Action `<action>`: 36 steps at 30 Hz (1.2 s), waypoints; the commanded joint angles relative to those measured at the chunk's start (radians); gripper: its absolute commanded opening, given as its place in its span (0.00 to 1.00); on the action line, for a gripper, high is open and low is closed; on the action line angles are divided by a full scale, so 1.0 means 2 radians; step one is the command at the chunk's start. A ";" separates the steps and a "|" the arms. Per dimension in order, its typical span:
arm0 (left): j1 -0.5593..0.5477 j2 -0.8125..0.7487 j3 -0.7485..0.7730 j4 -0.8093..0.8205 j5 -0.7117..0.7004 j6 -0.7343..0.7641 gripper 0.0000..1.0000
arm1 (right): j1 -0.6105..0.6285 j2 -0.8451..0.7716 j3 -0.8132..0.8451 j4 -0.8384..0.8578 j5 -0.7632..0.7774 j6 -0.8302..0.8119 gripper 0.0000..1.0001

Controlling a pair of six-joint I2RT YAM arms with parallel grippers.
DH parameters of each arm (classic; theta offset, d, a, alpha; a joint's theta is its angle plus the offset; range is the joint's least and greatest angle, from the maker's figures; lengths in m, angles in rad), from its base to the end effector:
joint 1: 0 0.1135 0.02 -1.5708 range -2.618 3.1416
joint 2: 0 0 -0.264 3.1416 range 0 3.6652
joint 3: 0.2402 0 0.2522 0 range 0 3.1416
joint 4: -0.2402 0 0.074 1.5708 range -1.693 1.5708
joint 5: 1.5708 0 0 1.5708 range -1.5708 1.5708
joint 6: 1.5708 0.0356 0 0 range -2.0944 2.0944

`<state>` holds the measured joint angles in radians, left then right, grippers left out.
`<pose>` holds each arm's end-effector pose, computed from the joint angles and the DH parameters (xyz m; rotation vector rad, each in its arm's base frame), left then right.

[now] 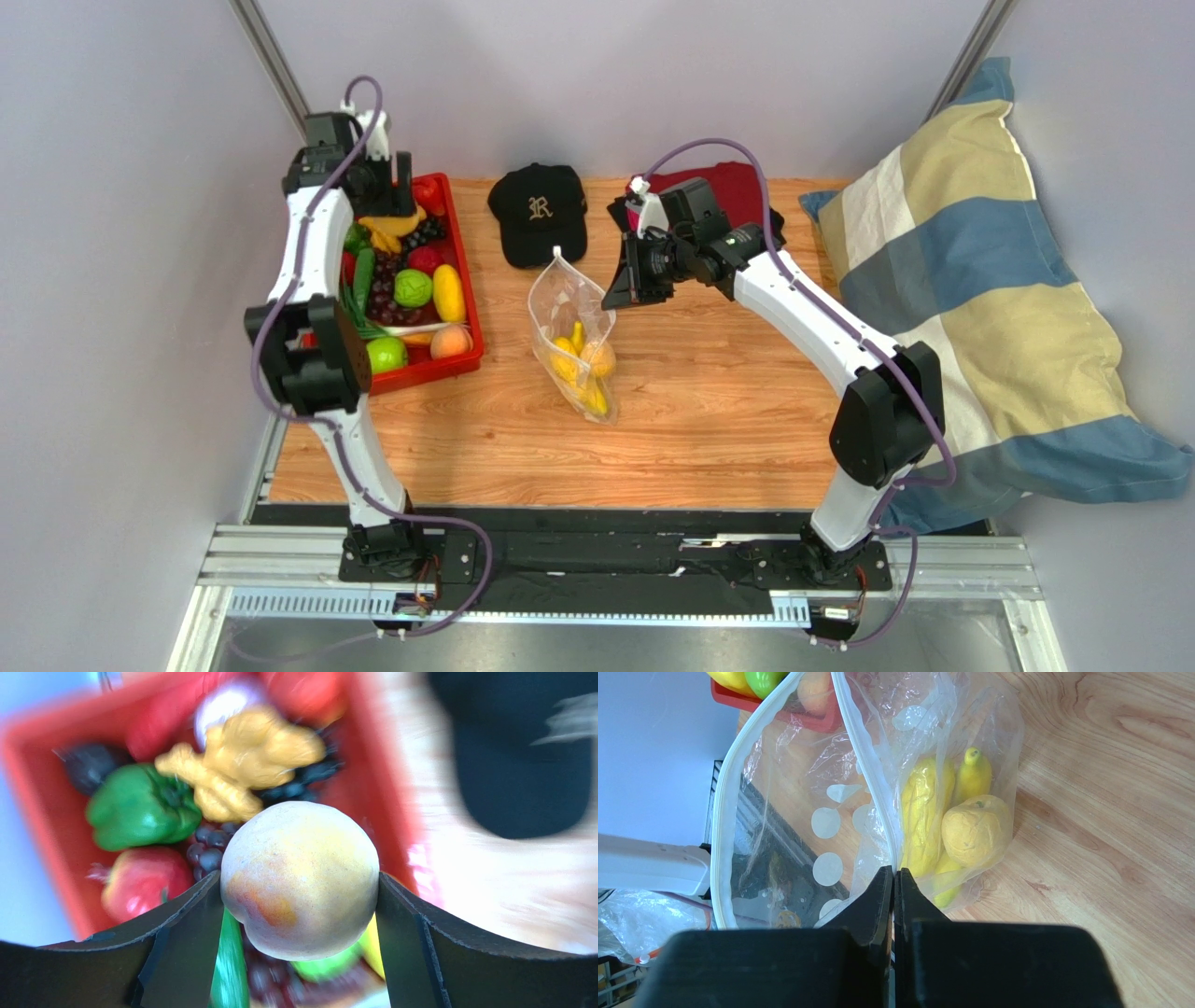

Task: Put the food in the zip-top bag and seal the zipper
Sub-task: Pick up the fake fruit from the bin, then place the fake fruit in the zipper food storage bag.

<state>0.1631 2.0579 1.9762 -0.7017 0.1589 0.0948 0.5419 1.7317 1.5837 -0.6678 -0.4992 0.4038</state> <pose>0.4646 0.0707 0.3096 -0.0025 2.3425 -0.0598 0.3215 0.2135 0.3207 -0.4246 2.4766 1.0188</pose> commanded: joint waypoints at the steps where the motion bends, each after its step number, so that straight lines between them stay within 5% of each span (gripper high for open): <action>1: -0.034 -0.174 -0.009 -0.024 0.120 -0.007 0.49 | -0.002 -0.005 0.009 0.019 -0.011 0.001 0.00; 8: -0.156 -0.302 -0.096 -0.033 0.197 -0.057 0.47 | -0.002 -0.010 0.013 0.022 -0.017 0.004 0.00; 15: -0.293 -0.329 -0.205 -0.035 0.172 -0.070 0.47 | -0.002 -0.021 0.009 0.021 -0.015 0.001 0.00; 20: -0.319 -0.317 -0.253 -0.030 0.132 -0.058 0.47 | -0.002 -0.028 0.003 0.022 -0.020 -0.002 0.00; 28: -0.333 -0.244 -0.221 -0.069 0.062 -0.024 0.46 | -0.002 -0.022 0.005 0.023 -0.023 0.000 0.00; 36: -0.335 -0.227 -0.179 -0.056 0.044 -0.044 0.79 | -0.003 -0.021 0.000 0.023 -0.026 0.000 0.00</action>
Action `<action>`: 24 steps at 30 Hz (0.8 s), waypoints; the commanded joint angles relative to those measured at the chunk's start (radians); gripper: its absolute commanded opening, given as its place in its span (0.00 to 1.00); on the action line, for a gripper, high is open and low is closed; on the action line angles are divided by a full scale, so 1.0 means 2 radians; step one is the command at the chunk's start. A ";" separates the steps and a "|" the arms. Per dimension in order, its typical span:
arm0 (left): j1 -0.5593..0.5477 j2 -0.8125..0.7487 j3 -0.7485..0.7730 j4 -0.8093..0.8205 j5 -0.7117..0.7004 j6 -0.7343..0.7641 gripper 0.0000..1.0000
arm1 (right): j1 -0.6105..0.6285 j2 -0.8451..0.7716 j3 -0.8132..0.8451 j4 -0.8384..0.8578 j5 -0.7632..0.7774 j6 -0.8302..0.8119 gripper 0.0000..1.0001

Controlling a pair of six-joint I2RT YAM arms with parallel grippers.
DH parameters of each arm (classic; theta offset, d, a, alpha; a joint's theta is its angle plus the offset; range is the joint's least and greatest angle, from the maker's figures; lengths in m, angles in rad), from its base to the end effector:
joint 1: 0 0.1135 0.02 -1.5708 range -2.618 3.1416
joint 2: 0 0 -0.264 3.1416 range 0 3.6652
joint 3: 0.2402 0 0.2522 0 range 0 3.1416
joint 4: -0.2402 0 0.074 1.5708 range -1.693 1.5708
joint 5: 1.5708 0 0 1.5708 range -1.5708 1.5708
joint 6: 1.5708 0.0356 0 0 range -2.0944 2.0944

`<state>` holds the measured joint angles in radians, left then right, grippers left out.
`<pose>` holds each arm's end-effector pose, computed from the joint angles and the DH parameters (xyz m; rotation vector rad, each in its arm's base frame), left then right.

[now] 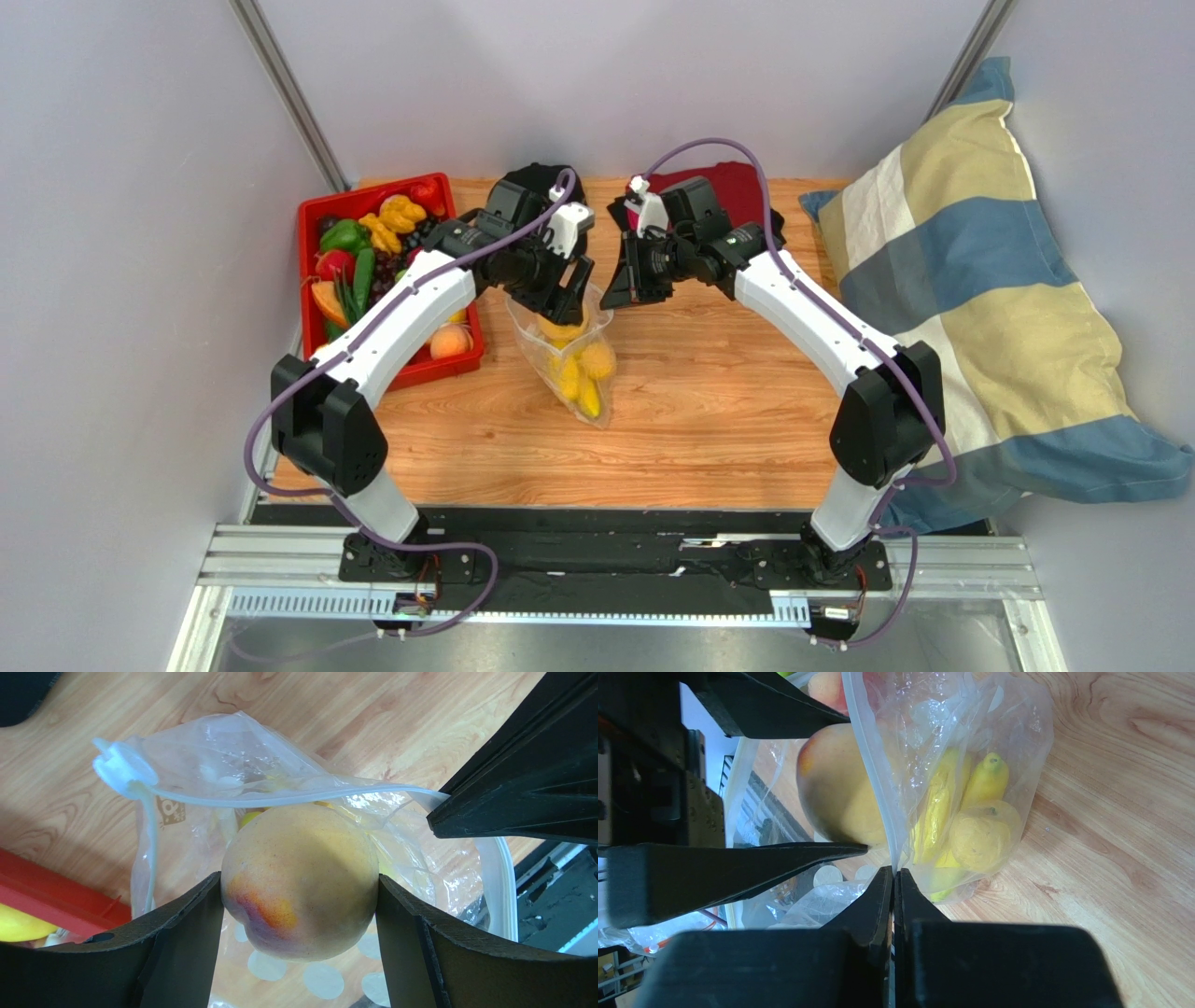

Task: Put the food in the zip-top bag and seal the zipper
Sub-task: Place the fake fruit in the zipper food storage bag.

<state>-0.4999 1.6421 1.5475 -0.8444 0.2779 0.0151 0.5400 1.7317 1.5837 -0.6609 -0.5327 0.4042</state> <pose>0.3045 -0.1774 0.3261 0.7593 2.4273 -0.5443 0.3215 0.2138 0.3216 -0.4408 2.4681 1.0595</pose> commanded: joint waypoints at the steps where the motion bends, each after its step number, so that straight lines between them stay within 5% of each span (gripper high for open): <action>1: -0.003 -0.025 0.038 0.016 -0.022 -0.001 0.86 | -0.002 -0.021 -0.001 0.020 -0.009 0.000 0.00; 3: -0.004 -0.032 0.048 0.010 -0.026 0.005 0.89 | -0.004 -0.021 -0.001 0.020 -0.009 0.001 0.00; 4: -0.003 -0.038 0.052 0.007 -0.028 0.007 0.99 | -0.005 -0.022 -0.002 0.020 -0.009 0.000 0.00; 9: 0.029 -0.068 0.070 -0.012 -0.009 -0.023 0.99 | -0.005 -0.021 -0.003 0.021 -0.011 0.001 0.00; 17: 0.196 -0.108 0.042 0.009 0.012 -0.021 0.97 | -0.006 -0.024 -0.006 0.020 -0.013 0.000 0.00; 24: 0.286 -0.035 0.078 -0.078 0.052 0.219 0.98 | -0.008 -0.028 -0.007 0.020 -0.015 -0.001 0.00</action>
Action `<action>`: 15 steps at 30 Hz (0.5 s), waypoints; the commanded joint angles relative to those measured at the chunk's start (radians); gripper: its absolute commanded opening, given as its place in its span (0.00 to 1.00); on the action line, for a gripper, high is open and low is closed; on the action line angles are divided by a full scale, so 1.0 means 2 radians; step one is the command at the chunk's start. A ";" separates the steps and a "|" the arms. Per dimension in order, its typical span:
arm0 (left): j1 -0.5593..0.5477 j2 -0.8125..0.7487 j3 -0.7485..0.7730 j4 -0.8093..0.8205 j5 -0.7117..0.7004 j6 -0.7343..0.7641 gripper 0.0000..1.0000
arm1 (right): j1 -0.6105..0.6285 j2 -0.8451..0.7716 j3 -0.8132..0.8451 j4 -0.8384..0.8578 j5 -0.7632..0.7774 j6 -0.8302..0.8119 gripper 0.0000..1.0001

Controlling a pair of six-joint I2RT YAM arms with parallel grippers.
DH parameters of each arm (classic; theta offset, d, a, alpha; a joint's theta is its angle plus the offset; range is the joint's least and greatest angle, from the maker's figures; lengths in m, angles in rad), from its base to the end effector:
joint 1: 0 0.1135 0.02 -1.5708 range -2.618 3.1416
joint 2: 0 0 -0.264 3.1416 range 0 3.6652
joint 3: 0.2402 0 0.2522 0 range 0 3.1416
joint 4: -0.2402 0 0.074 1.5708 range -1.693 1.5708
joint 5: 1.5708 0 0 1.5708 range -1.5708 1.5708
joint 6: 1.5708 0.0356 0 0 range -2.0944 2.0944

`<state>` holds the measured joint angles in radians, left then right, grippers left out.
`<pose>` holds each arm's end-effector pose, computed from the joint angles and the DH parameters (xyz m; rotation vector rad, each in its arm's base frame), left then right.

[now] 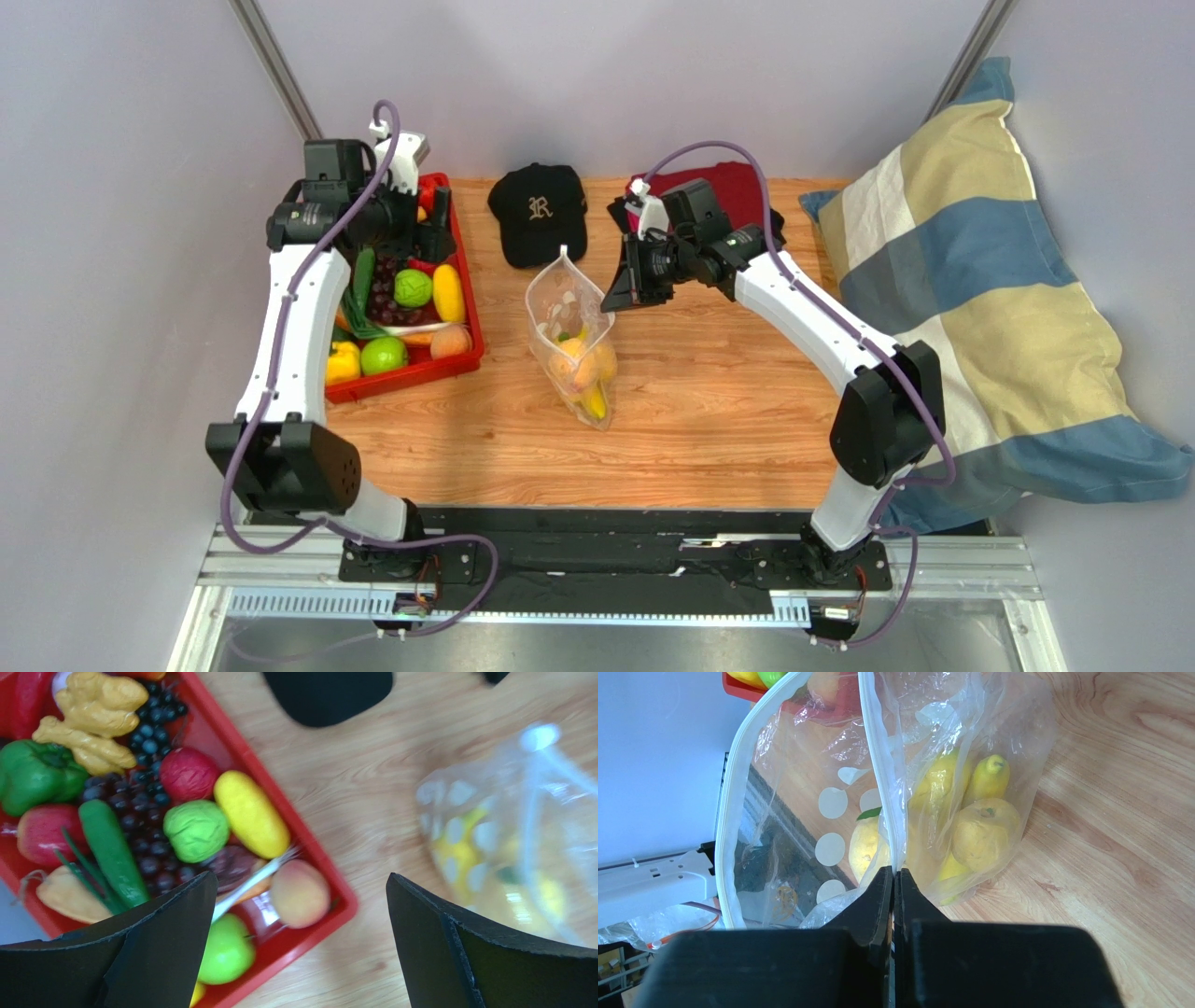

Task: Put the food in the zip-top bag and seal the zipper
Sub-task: Place the fake fruit in the zipper food storage bag, then pick up the fake fruit from the bin.

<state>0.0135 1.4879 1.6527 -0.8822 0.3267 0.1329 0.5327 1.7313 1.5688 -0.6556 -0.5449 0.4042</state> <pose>0.3112 -0.0072 0.4051 0.3030 2.2393 -0.2955 0.3223 0.2114 0.3175 -0.4360 2.4771 1.0693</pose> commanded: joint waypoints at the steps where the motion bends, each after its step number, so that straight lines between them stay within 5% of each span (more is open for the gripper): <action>1: 0.029 0.063 0.030 -0.067 0.011 0.187 0.98 | -0.005 -0.027 -0.001 0.018 -0.009 -0.003 0.00; 5: 0.030 0.126 0.074 -0.110 -0.075 0.311 0.97 | -0.006 -0.028 -0.005 0.019 -0.011 -0.002 0.00; 15: 0.030 0.225 0.076 -0.085 -0.117 0.462 0.92 | -0.006 -0.021 -0.004 0.019 -0.015 -0.001 0.00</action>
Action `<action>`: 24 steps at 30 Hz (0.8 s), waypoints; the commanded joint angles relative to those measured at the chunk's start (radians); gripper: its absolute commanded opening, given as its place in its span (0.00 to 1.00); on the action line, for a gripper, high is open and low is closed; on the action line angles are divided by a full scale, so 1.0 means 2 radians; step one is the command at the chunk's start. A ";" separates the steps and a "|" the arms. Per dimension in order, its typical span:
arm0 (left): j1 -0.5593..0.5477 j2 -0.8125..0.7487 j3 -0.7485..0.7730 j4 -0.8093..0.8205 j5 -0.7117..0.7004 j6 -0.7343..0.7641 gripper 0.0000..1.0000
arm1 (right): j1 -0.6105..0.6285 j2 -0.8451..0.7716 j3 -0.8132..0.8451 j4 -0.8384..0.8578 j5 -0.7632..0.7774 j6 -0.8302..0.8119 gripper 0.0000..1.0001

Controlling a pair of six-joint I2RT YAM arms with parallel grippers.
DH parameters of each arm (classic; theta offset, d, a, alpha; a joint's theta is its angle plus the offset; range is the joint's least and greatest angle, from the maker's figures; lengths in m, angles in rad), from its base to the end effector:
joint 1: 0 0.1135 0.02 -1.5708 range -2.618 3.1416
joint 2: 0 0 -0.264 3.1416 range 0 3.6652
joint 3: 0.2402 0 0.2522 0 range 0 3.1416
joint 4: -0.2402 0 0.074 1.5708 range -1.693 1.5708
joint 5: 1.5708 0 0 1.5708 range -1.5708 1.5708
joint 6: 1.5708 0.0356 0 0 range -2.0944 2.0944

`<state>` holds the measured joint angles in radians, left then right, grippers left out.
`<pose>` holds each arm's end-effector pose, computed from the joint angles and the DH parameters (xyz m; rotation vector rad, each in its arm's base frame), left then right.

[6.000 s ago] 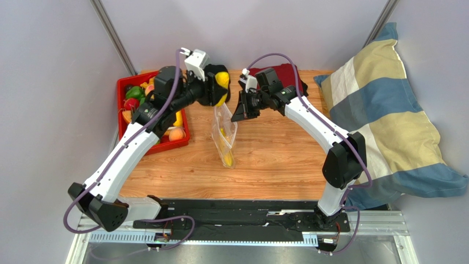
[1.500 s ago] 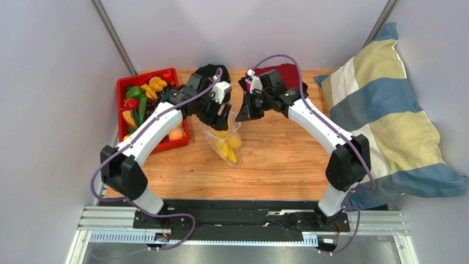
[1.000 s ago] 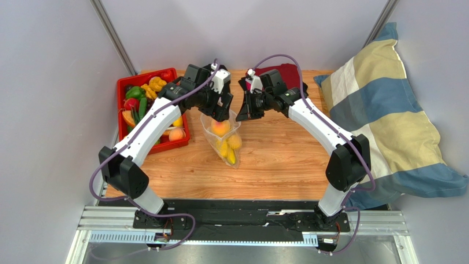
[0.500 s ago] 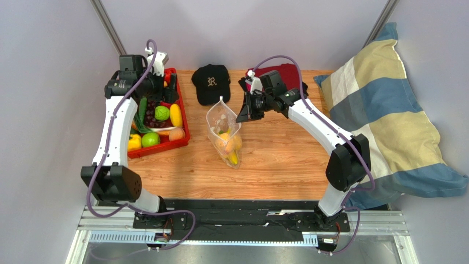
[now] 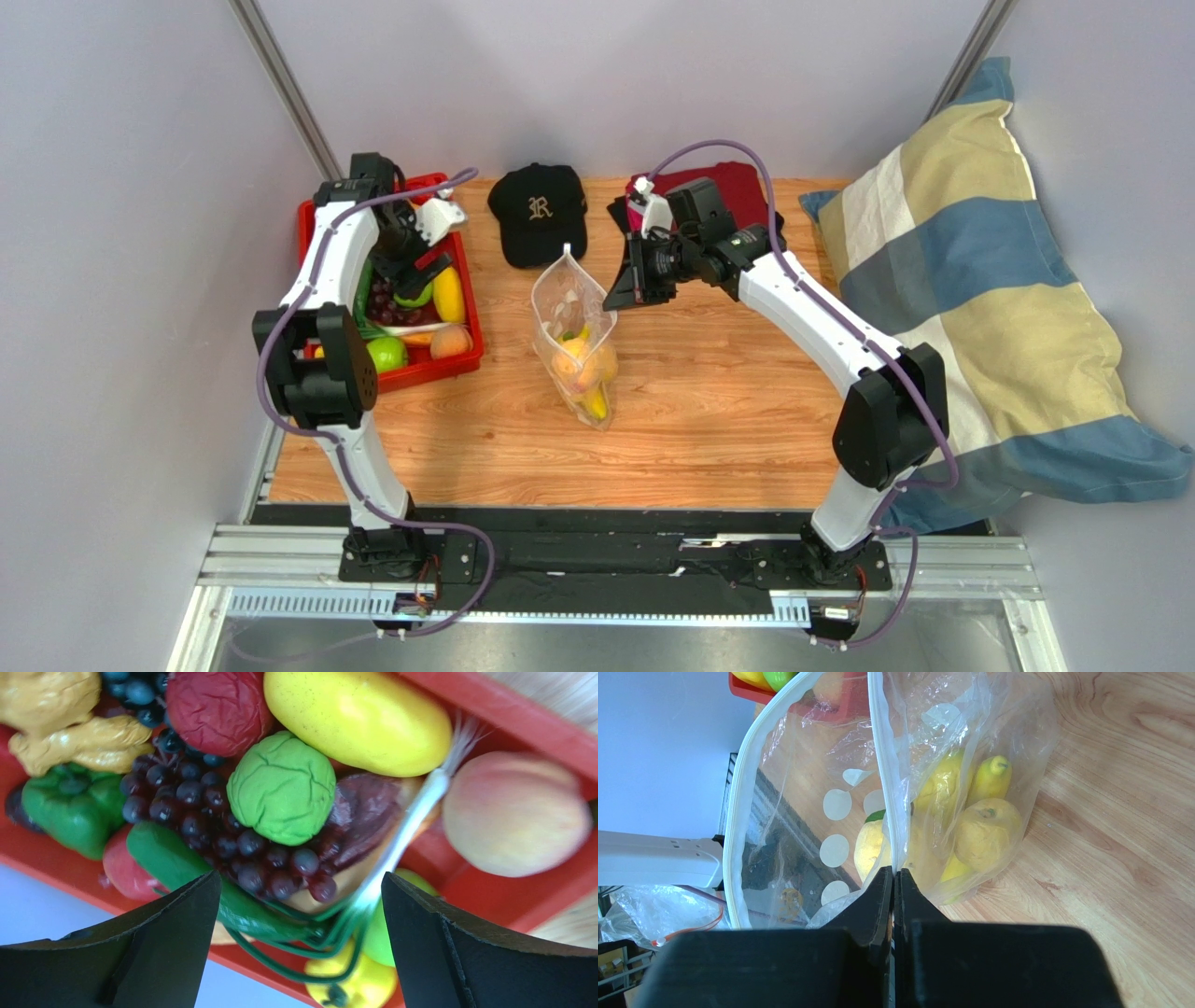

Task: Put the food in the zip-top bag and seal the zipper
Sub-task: Pick up the fake fruit from the bin.

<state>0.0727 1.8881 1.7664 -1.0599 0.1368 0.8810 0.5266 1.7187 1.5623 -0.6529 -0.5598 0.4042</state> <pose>0.3936 0.0238 0.2930 1.1087 2.4983 0.0809 0.3208 0.2084 0.3203 -0.4380 2.4666 1.0864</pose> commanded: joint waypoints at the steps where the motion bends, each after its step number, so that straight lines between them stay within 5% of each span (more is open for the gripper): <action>1: 0.000 0.032 0.013 0.013 -0.022 0.104 0.91 | -0.003 -0.015 0.000 0.018 -0.009 -0.001 0.00; 16: -0.006 0.091 -0.025 0.107 -0.032 0.139 0.92 | -0.003 0.002 0.010 0.016 -0.023 0.003 0.00; 20: -0.006 0.075 -0.033 0.107 -0.032 0.130 0.85 | -0.003 0.000 0.007 0.016 -0.019 -0.001 0.00; 24: -0.007 0.018 -0.035 0.090 -0.012 0.096 0.67 | -0.003 -0.001 0.005 0.017 -0.019 -0.001 0.00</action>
<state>0.0650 2.0644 1.7012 -0.8715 0.0708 1.1118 0.5243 1.7187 1.5623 -0.6525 -0.5850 0.4046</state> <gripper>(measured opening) 0.776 0.009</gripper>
